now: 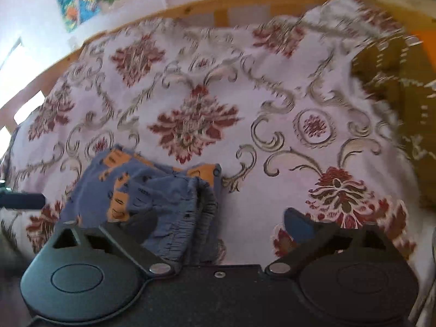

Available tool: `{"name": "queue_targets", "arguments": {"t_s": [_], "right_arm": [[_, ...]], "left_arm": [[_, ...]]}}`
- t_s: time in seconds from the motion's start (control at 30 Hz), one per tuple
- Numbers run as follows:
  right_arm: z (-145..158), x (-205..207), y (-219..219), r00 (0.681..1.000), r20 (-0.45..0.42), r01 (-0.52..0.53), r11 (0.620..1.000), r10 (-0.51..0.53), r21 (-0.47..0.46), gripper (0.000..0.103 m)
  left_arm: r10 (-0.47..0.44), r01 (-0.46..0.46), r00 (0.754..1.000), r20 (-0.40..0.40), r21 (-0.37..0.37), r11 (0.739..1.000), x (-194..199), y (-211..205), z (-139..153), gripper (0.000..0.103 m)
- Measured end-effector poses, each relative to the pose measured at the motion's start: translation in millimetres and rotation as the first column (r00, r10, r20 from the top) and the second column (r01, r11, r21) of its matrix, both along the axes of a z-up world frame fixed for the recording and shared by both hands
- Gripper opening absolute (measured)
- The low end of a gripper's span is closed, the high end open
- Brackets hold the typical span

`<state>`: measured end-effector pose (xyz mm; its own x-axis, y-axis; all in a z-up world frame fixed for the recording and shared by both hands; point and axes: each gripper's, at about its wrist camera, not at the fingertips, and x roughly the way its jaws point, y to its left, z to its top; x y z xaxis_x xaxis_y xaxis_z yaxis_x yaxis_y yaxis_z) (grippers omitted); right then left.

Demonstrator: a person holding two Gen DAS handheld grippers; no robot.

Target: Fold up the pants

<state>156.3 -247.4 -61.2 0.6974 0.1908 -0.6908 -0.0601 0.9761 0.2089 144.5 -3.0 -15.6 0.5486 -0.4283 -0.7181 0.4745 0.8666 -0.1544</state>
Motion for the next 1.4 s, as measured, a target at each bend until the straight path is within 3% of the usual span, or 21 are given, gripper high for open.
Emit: {"name": "queue_targets", "arguments": {"t_s": [0.1,0.17,0.23,0.27,0.3,0.5,0.63,0.73,0.8,0.9,0.97,1.07,1.23,1.4], "right_arm": [[-9,-6,18,0.999,-0.002,0.047,0.998,-0.047,-0.028,0.102],[-20,-7,25,0.994,-0.042,0.095,0.993,-0.098,-0.074,0.102],[-35,-10,26,0.989,-0.096,0.104,0.988,-0.115,-0.112,0.101],[-41,-12,25,0.986,-0.119,0.104,0.987,-0.118,-0.123,0.101],[-46,-15,23,0.985,-0.127,0.103,0.987,-0.119,-0.123,0.101],[-50,-23,24,0.984,-0.136,0.093,0.984,-0.114,-0.154,0.102],[-45,-28,22,0.987,-0.108,0.103,0.986,-0.117,-0.133,0.102],[-26,-40,16,0.992,-0.028,0.121,0.988,-0.124,-0.091,0.102],[-12,-41,16,0.992,0.049,0.123,0.987,-0.119,-0.102,0.102],[0,-29,16,0.983,0.133,0.143,0.981,-0.126,-0.13,0.102],[0,-14,15,0.983,0.127,0.147,0.981,-0.131,-0.127,0.102],[-9,10,21,0.982,0.11,0.167,0.975,-0.151,-0.15,0.102],[-30,36,28,0.983,0.065,0.183,0.963,-0.174,-0.199,0.102],[-45,43,19,0.979,0.078,0.203,0.956,-0.19,-0.214,0.102]], "left_arm": [[0.198,-0.199,0.98,-0.033,-0.005,0.98,17,35,-13,0.103],[0.283,-0.287,0.952,-0.119,-0.017,0.958,29,49,-30,0.103],[0.337,-0.333,0.901,-0.274,0.062,0.941,45,52,-53,0.102],[0.359,-0.336,0.872,-0.332,0.126,0.933,53,51,-62,0.101],[0.364,-0.323,0.861,-0.356,0.17,0.931,57,48,-69,0.1],[0.322,-0.24,0.897,-0.304,0.278,0.93,54,27,-73,0.102],[0.326,-0.241,0.893,-0.311,0.28,0.929,53,24,-76,0.103],[0.348,-0.269,0.886,-0.305,0.273,0.924,49,31,-67,0.103],[0.383,-0.321,0.893,-0.238,0.263,0.91,43,34,-54,0.103],[0.364,-0.331,0.921,-0.136,0.216,0.918,41,32,-35,0.103],[0.335,-0.312,0.939,-0.08,0.22,0.924,48,27,-29,0.103],[0.343,-0.333,0.939,0.003,0.237,0.913,70,16,-27,0.103],[0.364,-0.362,0.931,0.028,0.205,0.909,116,3,-51,0.103],[0.373,-0.364,0.928,0.016,0.253,0.896,135,1,-90,0.103]]}}
